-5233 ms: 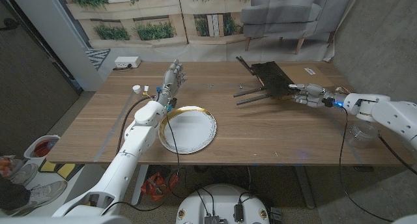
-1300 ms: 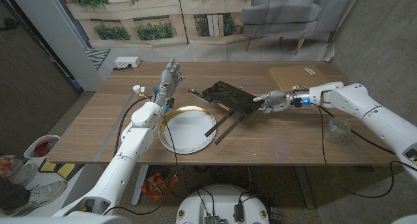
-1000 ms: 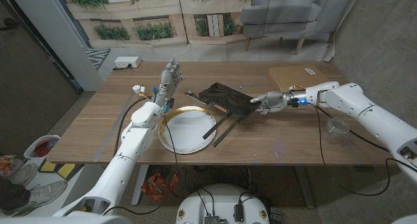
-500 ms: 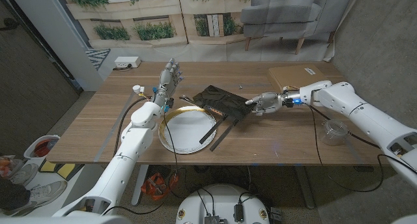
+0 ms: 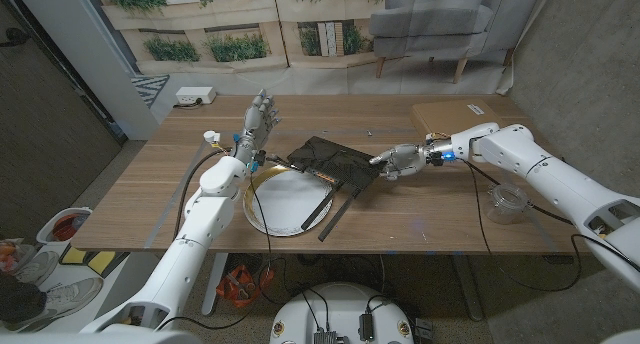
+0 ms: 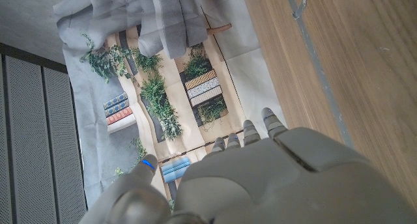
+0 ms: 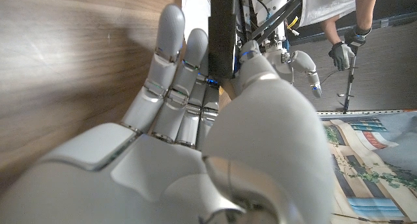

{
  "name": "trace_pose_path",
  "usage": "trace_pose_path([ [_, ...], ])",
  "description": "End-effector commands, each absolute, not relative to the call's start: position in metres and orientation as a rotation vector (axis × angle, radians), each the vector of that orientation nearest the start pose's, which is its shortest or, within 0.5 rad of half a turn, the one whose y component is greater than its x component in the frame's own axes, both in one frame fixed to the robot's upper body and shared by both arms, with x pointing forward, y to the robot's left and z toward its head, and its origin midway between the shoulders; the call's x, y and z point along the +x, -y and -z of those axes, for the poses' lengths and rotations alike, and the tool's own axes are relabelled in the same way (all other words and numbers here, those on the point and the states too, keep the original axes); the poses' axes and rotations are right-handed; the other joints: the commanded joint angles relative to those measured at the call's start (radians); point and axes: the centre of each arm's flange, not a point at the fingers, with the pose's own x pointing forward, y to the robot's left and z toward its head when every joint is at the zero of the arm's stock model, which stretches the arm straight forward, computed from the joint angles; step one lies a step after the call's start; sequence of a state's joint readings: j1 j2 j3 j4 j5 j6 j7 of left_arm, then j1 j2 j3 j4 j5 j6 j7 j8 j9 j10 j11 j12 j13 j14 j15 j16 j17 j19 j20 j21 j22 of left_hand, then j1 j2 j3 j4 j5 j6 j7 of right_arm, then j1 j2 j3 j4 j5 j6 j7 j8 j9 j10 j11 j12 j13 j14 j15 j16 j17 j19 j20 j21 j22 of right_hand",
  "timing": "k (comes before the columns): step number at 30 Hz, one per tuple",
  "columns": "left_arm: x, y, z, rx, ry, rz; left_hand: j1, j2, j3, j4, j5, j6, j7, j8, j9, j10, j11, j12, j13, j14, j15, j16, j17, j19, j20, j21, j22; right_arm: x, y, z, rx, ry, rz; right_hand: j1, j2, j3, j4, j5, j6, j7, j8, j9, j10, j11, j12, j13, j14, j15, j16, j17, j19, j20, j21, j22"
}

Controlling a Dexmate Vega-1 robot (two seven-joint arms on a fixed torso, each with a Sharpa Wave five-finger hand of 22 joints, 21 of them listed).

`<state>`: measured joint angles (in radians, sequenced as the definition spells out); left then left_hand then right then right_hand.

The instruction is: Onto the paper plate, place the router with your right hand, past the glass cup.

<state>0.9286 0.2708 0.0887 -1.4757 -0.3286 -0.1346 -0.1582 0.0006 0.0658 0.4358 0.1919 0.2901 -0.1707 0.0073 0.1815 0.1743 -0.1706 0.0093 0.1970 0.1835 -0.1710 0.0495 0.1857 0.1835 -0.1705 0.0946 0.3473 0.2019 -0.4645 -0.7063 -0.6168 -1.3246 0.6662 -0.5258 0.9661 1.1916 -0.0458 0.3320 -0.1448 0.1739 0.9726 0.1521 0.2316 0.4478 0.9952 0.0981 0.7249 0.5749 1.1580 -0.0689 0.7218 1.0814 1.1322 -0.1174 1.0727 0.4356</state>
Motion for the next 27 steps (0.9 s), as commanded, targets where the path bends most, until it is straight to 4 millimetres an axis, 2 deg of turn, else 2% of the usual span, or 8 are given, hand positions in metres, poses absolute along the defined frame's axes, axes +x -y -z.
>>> trace_pose_path([
  [1,0.627,-0.267,-0.004,0.014,0.664,0.221,0.0,0.115,-0.003,0.003,0.005,-0.14,0.003,0.003,0.004,-0.228,0.001,0.006,0.003,-0.213,0.002,0.007,0.005,-0.077,0.006,-0.003,0.002,0.63,0.217,0.004,-0.315,-0.159,-1.121,0.204,0.2,0.025,-0.002,0.007,0.068,0.059,-0.001,0.003,0.129,0.006,-0.003,0.002,0.15,-0.15,-0.002,0.002,-0.073,-0.066,0.01,-0.002],
  [27,0.632,-0.269,-0.006,0.016,0.659,0.218,0.0,0.115,-0.003,0.003,0.005,-0.14,0.005,0.003,0.004,-0.228,0.0,0.006,0.003,-0.213,0.002,0.006,0.005,-0.077,0.006,-0.004,0.002,0.638,0.181,0.004,-0.337,-0.137,-1.17,0.204,0.198,0.026,-0.002,0.007,0.073,0.058,-0.009,0.005,0.137,0.004,-0.012,0.002,0.155,-0.15,-0.015,0.001,-0.088,-0.066,0.052,-0.031],
])
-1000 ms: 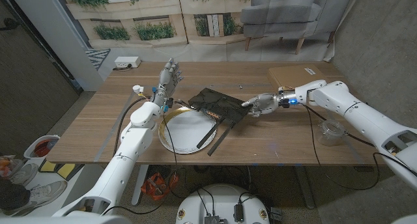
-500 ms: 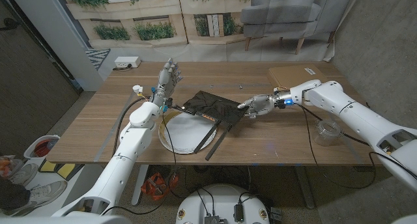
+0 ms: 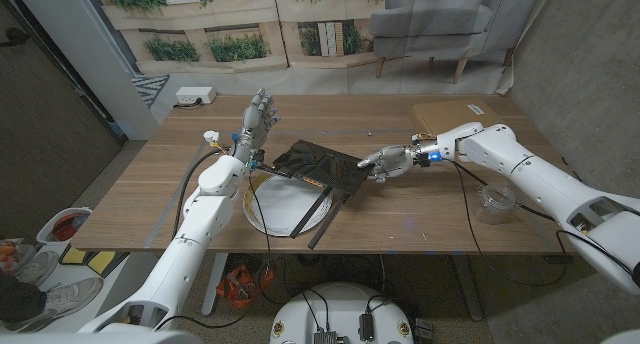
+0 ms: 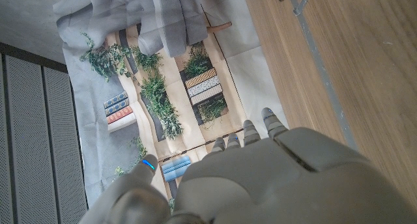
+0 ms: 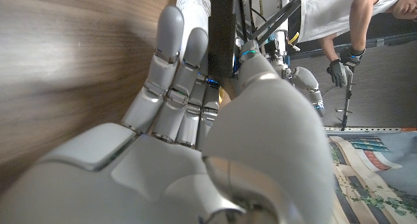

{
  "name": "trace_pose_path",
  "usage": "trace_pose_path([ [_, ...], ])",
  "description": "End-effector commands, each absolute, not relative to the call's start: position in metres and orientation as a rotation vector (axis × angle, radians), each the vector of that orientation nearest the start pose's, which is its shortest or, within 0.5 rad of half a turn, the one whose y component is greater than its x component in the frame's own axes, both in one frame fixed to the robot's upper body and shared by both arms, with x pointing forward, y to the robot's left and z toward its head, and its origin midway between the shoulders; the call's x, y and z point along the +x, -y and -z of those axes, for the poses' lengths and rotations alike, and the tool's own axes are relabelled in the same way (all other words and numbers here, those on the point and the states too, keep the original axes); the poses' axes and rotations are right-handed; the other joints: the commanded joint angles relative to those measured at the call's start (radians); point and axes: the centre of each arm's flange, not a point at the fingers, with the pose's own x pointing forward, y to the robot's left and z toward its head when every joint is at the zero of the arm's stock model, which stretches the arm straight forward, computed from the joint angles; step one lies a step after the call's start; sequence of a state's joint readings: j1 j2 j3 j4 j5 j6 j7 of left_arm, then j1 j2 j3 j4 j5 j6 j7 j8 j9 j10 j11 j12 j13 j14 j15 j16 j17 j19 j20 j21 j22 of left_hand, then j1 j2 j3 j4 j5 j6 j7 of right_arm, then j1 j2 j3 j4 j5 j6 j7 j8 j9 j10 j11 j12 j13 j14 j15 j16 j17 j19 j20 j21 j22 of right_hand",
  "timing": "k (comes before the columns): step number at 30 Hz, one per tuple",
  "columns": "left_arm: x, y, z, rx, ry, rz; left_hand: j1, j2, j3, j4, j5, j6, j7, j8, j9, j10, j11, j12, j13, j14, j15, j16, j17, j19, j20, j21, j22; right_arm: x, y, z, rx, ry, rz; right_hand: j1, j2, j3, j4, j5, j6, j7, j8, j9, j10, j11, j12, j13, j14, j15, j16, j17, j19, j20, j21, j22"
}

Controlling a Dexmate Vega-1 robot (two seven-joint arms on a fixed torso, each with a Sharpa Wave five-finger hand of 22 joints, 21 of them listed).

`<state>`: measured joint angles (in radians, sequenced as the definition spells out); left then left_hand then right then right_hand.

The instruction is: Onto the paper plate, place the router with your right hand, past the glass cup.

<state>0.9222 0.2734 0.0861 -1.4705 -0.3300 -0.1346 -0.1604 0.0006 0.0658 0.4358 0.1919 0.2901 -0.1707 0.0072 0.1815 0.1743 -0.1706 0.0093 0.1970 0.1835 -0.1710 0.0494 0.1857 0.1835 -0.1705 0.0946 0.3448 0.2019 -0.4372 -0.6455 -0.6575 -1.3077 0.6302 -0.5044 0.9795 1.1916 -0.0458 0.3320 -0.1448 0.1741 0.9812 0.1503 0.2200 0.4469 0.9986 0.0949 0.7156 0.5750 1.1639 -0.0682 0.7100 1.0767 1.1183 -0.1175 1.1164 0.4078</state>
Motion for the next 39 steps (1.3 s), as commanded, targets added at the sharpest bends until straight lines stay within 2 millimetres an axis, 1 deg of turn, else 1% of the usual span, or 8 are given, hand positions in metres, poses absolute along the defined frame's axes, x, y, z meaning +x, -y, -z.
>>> trace_pose_path([
  [1,0.632,-0.269,-0.006,0.015,0.659,0.218,0.0,0.115,-0.003,0.003,0.005,-0.14,0.005,0.003,0.004,-0.228,-0.001,0.006,0.003,-0.214,0.002,0.006,0.005,-0.078,0.007,-0.002,0.002,0.639,0.179,0.004,-0.344,-0.134,-1.172,0.204,0.198,0.026,-0.002,0.006,0.064,0.06,0.002,0.006,0.132,0.008,-0.003,0.003,0.148,-0.15,-0.004,0.004,-0.075,-0.066,0.01,-0.004],
  [17,0.637,-0.271,-0.007,0.012,0.655,0.216,0.0,0.115,-0.003,0.003,0.005,-0.141,0.005,0.003,0.004,-0.228,-0.001,0.006,0.003,-0.214,0.003,0.006,0.005,-0.077,0.006,-0.002,0.002,0.641,0.156,0.007,-0.394,-0.153,-1.205,0.204,0.198,0.026,-0.002,0.006,0.068,0.06,-0.002,0.005,0.136,0.007,-0.009,0.004,0.149,-0.151,-0.012,0.003,-0.085,-0.068,0.036,-0.023],
  [25,0.639,-0.271,-0.007,0.014,0.654,0.215,0.0,0.115,-0.003,0.003,0.005,-0.141,0.005,0.003,0.004,-0.23,-0.002,0.006,0.003,-0.214,0.003,0.006,0.005,-0.077,0.006,-0.002,0.002,0.642,0.15,0.011,-0.418,-0.165,-1.211,0.203,0.197,0.025,-0.002,0.006,0.068,0.06,-0.005,0.003,0.137,0.006,-0.015,-0.001,0.154,-0.151,-0.019,-0.007,-0.09,-0.069,0.05,-0.034],
  [38,0.642,-0.269,-0.009,0.016,0.651,0.217,0.0,0.115,-0.003,0.003,0.005,-0.141,0.004,0.003,0.004,-0.231,-0.003,0.005,0.003,-0.214,0.002,0.006,0.005,-0.078,0.006,-0.003,0.002,0.645,0.145,0.012,-0.45,-0.163,-1.196,0.202,0.197,0.025,-0.002,0.006,0.068,0.059,-0.008,0.004,0.14,0.007,-0.019,0.001,0.152,-0.151,-0.025,-0.007,-0.099,-0.07,0.071,-0.051],
  [39,0.642,-0.269,-0.01,0.017,0.651,0.216,0.0,0.115,-0.003,0.003,0.005,-0.141,0.004,0.003,0.004,-0.23,0.001,0.006,0.003,-0.214,0.002,0.006,0.005,-0.078,0.006,-0.003,0.002,0.645,0.144,0.012,-0.453,-0.16,-1.193,0.202,0.197,0.025,-0.002,0.006,0.069,0.059,-0.007,0.005,0.14,0.006,-0.019,0.001,0.153,-0.151,-0.025,-0.006,-0.099,-0.07,0.072,-0.052],
])
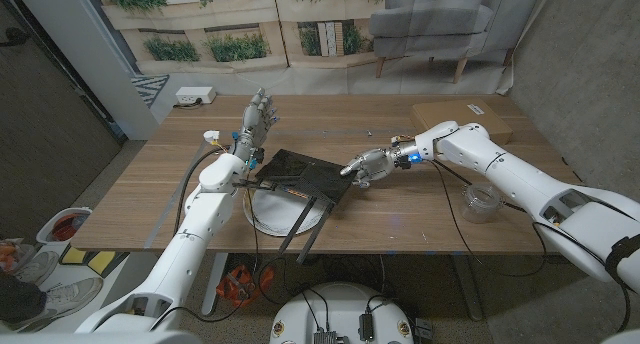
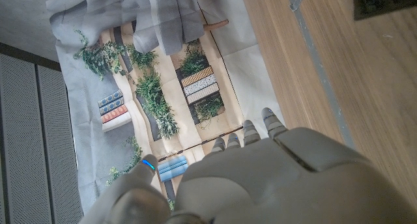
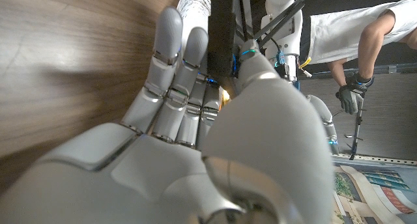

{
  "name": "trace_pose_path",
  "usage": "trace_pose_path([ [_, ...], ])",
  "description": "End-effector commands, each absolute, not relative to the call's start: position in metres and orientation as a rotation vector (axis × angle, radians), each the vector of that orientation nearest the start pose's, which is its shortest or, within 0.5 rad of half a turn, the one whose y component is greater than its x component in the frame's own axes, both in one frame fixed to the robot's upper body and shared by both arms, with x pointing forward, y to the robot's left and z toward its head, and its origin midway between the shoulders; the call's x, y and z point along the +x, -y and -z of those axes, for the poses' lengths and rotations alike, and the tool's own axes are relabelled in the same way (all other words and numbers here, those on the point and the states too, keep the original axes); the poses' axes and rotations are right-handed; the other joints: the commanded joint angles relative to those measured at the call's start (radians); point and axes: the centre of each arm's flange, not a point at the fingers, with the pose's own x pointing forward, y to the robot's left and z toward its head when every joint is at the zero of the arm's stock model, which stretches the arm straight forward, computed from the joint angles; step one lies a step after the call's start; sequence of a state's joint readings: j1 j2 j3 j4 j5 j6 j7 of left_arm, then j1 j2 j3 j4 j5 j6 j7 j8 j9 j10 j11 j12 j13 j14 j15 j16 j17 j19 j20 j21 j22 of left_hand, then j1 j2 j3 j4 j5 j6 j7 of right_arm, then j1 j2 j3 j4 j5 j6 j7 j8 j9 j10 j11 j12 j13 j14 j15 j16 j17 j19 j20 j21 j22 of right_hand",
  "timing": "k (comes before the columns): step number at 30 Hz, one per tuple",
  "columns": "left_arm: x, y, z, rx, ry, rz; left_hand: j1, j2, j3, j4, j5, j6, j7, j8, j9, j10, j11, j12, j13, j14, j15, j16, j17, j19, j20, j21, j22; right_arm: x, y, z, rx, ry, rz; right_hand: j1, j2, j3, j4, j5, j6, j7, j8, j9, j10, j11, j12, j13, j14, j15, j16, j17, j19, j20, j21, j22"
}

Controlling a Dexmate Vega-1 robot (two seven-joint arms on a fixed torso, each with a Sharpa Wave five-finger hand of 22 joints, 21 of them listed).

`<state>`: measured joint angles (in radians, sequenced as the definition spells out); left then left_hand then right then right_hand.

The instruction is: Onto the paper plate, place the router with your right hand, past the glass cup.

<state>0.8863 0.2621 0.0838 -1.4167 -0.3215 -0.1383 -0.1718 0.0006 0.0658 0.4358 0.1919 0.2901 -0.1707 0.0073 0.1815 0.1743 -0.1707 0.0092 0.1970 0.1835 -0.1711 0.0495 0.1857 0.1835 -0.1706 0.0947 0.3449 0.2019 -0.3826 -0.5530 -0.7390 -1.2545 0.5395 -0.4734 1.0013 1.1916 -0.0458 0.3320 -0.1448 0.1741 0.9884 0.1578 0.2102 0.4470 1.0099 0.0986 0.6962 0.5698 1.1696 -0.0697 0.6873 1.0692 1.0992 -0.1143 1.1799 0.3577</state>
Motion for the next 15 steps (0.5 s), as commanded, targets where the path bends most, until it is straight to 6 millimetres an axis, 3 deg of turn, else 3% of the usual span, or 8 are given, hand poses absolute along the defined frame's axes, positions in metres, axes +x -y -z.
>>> trace_pose_path([
  [1,0.6423,-0.2685,-0.0097,0.016,0.651,0.216,0.0,0.115,-0.003,0.003,0.005,-0.141,0.005,0.003,0.004,-0.23,0.002,0.006,0.003,-0.214,0.002,0.006,0.005,-0.078,0.006,-0.003,0.002,0.6456,0.1436,0.0127,-0.452,-0.164,-1.192,0.202,0.197,0.024,-0.002,0.006,0.061,0.052,0.002,0.004,0.128,0.004,0.001,0.008,0.144,-0.149,-0.006,-0.003,-0.081,-0.073,0.011,-0.004],
  [15,0.6474,-0.2664,-0.0124,0.021,0.647,0.22,0.0,0.116,-0.003,0.003,0.005,-0.141,0.006,0.003,0.004,-0.23,-0.001,0.006,0.003,-0.215,0.003,0.006,0.005,-0.077,0.007,-0.004,0.002,0.651,0.1405,0.0142,-0.476,-0.164,-1.163,0.201,0.197,0.022,-0.002,0.005,0.064,0.052,-0.003,-0.003,0.132,0.004,-0.01,0.001,0.151,-0.148,-0.019,-0.021,-0.092,-0.074,0.039,-0.03],
])
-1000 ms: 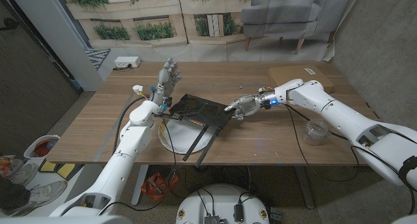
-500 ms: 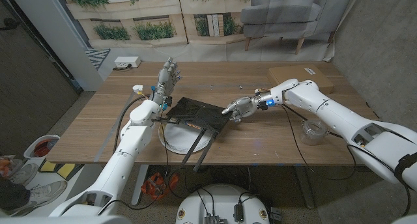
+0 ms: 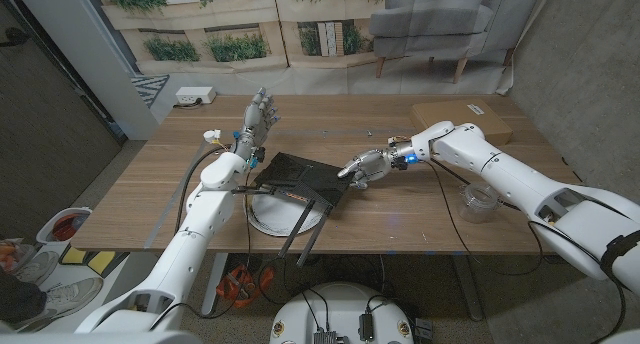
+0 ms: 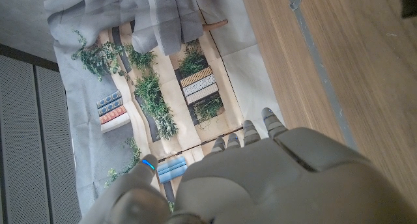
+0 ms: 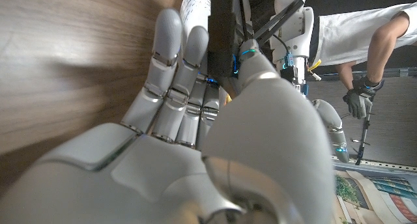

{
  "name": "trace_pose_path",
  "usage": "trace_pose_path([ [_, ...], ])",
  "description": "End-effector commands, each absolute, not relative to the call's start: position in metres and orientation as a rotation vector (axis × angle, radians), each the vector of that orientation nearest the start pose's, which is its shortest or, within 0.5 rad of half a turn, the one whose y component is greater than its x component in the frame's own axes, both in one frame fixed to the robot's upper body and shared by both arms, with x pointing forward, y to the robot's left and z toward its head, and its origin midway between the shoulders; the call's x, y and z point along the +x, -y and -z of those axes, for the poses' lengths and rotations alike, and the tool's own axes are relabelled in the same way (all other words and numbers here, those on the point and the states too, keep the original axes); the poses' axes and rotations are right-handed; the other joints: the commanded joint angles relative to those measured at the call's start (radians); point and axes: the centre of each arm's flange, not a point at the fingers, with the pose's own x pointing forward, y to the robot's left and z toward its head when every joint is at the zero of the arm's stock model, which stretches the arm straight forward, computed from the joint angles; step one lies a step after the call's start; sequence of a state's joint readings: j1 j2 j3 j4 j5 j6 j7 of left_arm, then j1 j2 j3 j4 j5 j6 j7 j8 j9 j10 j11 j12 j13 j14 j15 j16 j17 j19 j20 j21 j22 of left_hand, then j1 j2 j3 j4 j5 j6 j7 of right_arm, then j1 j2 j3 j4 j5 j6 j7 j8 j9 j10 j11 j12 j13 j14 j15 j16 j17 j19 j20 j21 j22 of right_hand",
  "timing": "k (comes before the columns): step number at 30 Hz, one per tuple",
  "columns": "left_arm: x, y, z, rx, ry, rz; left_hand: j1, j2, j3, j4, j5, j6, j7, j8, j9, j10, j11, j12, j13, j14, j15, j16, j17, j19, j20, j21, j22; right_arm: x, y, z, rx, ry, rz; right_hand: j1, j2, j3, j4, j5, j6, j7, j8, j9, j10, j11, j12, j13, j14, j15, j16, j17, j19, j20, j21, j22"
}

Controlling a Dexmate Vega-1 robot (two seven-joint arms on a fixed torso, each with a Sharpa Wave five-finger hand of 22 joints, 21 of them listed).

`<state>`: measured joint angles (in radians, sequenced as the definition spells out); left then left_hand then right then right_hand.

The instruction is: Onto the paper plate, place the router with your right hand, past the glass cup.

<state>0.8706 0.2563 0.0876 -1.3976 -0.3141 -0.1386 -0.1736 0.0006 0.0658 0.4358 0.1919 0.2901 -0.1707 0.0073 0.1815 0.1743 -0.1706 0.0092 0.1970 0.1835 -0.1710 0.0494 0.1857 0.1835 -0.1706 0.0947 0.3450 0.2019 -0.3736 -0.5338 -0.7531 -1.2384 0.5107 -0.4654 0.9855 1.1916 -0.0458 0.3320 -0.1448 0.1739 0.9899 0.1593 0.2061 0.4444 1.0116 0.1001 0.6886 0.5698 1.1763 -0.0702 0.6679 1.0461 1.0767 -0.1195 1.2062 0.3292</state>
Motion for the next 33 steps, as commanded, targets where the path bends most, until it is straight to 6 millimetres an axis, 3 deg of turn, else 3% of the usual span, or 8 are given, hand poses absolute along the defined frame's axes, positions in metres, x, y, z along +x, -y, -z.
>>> trace_pose_path([
  [1,0.648,-0.266,-0.013,0.022,0.647,0.22,0.0,0.116,-0.003,0.003,0.005,-0.141,0.005,0.003,0.004,-0.231,-0.001,0.005,0.003,-0.215,0.003,0.006,0.005,-0.077,0.007,-0.004,0.002,0.651,0.14,0.015,-0.476,-0.165,-1.163,0.201,0.197,0.022,-0.002,0.005,0.063,0.05,0.001,0.0,0.13,0.002,-0.003,0.002,0.145,-0.148,0.001,0.003,-0.07,-0.068,0.013,-0.002],
  [33,0.66,-0.26,-0.019,0.026,0.641,0.232,0.0,0.115,-0.004,0.003,0.006,-0.142,0.004,0.003,0.004,-0.231,-0.002,0.006,0.003,-0.215,0.003,0.006,0.005,-0.077,0.007,-0.005,0.002,0.66,0.14,0.018,-0.583,-0.185,-1.103,0.199,0.198,0.02,0.0,0.005,0.065,0.049,-0.003,-0.011,0.135,0.0,-0.014,0.005,0.146,-0.146,-0.003,0.004,-0.092,-0.068,0.069,-0.055],
])
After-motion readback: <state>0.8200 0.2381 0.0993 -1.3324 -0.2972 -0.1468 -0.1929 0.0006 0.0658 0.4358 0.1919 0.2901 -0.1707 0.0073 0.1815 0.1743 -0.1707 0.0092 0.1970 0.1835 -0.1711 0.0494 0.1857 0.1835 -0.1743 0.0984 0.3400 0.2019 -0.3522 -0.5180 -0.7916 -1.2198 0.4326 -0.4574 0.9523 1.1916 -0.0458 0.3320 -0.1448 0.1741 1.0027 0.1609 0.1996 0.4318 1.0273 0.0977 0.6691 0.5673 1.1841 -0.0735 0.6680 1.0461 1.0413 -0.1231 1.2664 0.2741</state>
